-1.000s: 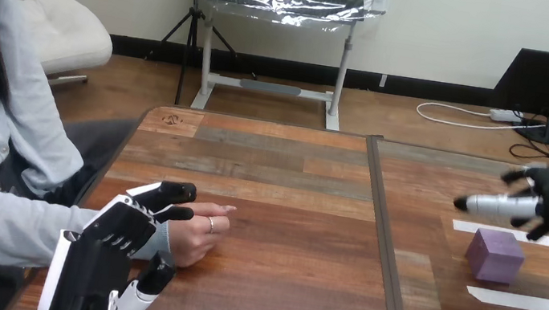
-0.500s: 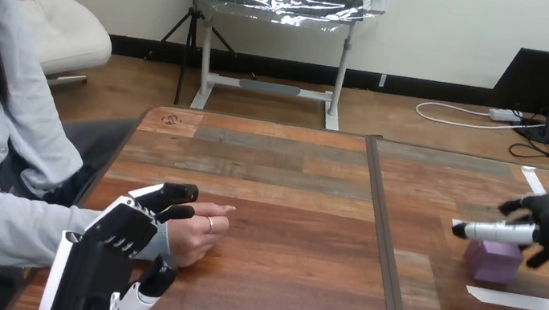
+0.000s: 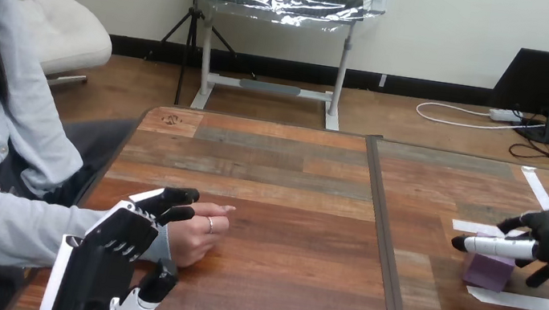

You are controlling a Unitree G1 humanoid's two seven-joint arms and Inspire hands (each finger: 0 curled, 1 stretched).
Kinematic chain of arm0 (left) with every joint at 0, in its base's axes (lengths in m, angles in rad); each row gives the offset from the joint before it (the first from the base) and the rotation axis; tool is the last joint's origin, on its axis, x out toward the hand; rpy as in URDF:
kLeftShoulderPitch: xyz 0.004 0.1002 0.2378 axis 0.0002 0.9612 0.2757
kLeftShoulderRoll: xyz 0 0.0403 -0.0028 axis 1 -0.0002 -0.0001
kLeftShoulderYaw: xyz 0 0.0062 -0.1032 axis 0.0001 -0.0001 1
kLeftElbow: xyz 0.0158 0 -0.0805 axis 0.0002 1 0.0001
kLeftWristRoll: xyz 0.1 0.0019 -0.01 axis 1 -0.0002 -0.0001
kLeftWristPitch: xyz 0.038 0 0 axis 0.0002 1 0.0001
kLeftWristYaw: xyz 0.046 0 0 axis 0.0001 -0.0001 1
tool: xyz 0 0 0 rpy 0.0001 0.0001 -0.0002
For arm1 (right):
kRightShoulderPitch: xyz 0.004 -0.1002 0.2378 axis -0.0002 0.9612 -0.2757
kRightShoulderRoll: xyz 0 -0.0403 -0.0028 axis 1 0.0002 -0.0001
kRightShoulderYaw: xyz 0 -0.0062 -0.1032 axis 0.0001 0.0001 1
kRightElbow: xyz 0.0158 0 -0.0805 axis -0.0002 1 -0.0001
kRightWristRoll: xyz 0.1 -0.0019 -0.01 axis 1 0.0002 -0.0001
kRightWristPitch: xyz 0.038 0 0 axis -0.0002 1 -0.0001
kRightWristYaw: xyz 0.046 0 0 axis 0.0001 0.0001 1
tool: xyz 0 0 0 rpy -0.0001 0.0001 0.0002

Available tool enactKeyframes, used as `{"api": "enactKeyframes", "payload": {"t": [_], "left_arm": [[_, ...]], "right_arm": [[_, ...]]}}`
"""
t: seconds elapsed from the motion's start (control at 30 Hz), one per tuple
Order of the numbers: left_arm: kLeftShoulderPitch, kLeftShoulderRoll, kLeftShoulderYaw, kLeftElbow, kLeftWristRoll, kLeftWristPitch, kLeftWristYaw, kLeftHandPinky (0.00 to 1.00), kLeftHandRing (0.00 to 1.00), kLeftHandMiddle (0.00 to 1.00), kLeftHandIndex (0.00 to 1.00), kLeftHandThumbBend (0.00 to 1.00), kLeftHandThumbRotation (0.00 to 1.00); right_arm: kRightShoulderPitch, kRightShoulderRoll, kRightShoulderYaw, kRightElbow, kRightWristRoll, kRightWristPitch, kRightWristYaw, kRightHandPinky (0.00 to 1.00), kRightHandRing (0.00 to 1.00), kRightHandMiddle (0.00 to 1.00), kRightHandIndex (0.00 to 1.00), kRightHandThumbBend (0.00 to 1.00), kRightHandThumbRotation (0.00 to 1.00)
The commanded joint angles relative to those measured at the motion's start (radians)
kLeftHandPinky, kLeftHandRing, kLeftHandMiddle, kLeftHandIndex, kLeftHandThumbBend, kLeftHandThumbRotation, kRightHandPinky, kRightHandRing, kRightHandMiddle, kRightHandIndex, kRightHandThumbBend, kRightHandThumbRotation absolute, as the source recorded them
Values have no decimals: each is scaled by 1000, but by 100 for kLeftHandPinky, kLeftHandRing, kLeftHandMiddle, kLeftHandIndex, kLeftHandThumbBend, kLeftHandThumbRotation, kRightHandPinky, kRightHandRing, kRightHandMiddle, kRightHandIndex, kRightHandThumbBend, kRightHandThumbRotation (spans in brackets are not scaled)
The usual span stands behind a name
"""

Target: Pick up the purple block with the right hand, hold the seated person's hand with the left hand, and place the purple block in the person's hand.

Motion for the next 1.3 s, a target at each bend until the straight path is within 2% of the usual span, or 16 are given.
{"api": "enactKeyframes", "payload": {"t": [0.0, 0.2, 0.3, 0.37, 0.57, 0.8, 1.27], "left_arm": [[-34, -9, -7, -32, -7, -4, -7, 75, 79, 74, 68, 72, 57], [-31, -10, -7, -35, -11, 1, -12, 74, 79, 74, 68, 72, 56], [-31, -10, -7, -35, -9, 0, -11, 74, 78, 74, 68, 72, 56], [-31, -10, -8, -35, -11, 0, -14, 73, 78, 74, 68, 73, 57], [-33, -10, -9, -34, -16, 2, -22, 72, 77, 74, 68, 73, 57], [-33, -12, -7, -34, -23, 10, -30, 72, 78, 74, 68, 74, 57], [-30, -14, -7, -42, -37, 15, -48, 73, 78, 74, 68, 74, 57]], "right_arm": [[-25, 20, 4, -17, -2, -8, -4, 66, 80, 82, 83, 92, 47], [-19, 18, 2, -17, 1, -6, -1, 67, 81, 82, 81, 89, 46], [-18, 17, 11, -16, -9, -7, -3, 65, 79, 81, 80, 90, 47], [-16, 17, -3, -16, 5, -2, 1, 63, 78, 80, 80, 90, 46], [-11, 13, 13, -17, -11, -16, 3, 60, 77, 80, 80, 90, 47], [-8, 17, 4, -19, -2, -13, 3, 57, 76, 79, 79, 88, 46], [-2, 21, -3, -21, 9, -12, 9, 69, 82, 83, 80, 83, 40]]}}
